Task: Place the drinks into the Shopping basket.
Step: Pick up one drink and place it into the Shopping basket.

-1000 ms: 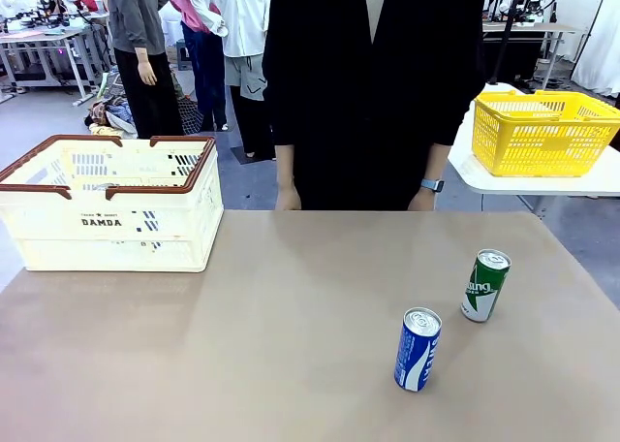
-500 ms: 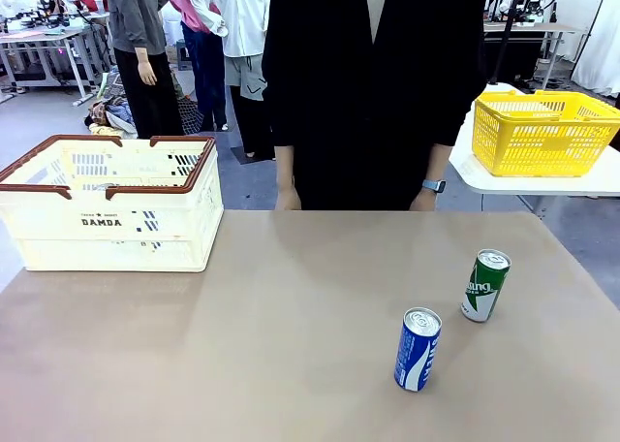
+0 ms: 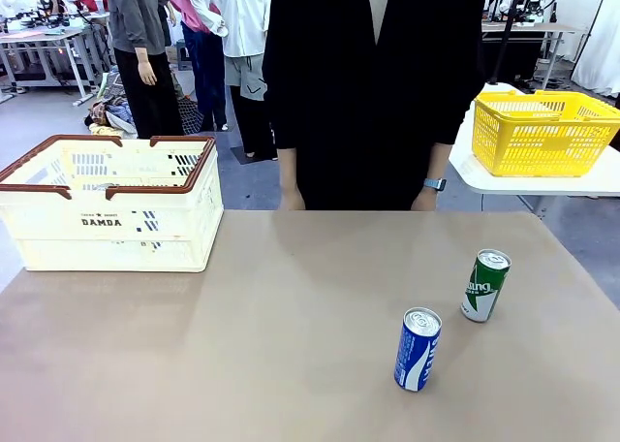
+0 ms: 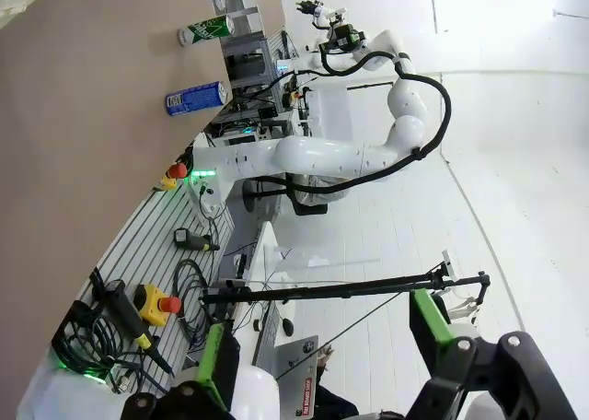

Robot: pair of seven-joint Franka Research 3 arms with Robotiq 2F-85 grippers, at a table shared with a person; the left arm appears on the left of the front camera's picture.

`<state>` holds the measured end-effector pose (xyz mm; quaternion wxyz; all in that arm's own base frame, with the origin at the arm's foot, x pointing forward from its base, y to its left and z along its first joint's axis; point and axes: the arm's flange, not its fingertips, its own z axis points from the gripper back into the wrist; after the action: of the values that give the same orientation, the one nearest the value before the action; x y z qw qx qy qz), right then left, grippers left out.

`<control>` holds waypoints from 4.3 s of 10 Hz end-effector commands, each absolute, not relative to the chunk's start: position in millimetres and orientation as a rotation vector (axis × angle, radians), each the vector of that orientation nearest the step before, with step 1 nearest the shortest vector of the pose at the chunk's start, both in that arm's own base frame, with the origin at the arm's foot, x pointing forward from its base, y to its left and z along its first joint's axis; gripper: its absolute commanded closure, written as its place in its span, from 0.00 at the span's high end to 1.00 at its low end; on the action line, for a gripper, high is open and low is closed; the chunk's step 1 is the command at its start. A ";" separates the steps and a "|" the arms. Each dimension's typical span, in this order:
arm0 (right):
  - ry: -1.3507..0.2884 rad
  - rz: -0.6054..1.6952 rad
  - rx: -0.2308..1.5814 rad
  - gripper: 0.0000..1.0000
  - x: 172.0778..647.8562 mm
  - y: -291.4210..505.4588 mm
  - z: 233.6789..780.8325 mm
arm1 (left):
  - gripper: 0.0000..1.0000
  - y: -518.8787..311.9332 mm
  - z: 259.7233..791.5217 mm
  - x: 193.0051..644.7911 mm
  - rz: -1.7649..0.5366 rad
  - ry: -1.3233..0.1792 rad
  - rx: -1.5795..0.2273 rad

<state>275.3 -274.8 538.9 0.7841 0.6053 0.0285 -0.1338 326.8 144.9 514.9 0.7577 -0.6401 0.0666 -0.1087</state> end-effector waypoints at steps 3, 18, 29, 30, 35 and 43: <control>0.070 -0.293 1.311 1.00 275.0 -273.4 542.8 | 1.00 148.0 517.5 324.6 -0.237 0.158 -1.393; 0.070 -0.293 1.311 1.00 275.0 -273.4 542.8 | 1.00 -241.1 585.6 241.9 -0.566 0.079 -0.557; 0.070 -0.293 1.311 1.00 275.0 -273.4 542.8 | 1.00 -547.8 528.3 256.0 -0.159 0.076 -0.081; 0.070 -0.293 1.311 1.00 275.0 -273.4 542.8 | 1.00 -554.8 508.0 252.7 -0.111 0.050 -0.098; 0.070 -0.293 1.311 1.00 275.0 -273.4 542.8 | 1.00 -567.7 446.9 260.9 -0.070 -0.057 -0.099; 0.070 -0.293 1.311 1.00 275.0 -273.4 542.8 | 1.00 -564.8 393.0 275.8 -0.068 0.002 -0.051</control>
<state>275.6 -274.4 539.1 0.7843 0.6052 0.0289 -0.1332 278.2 -563.3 393.7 0.9992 -0.0209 -0.0023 -0.0332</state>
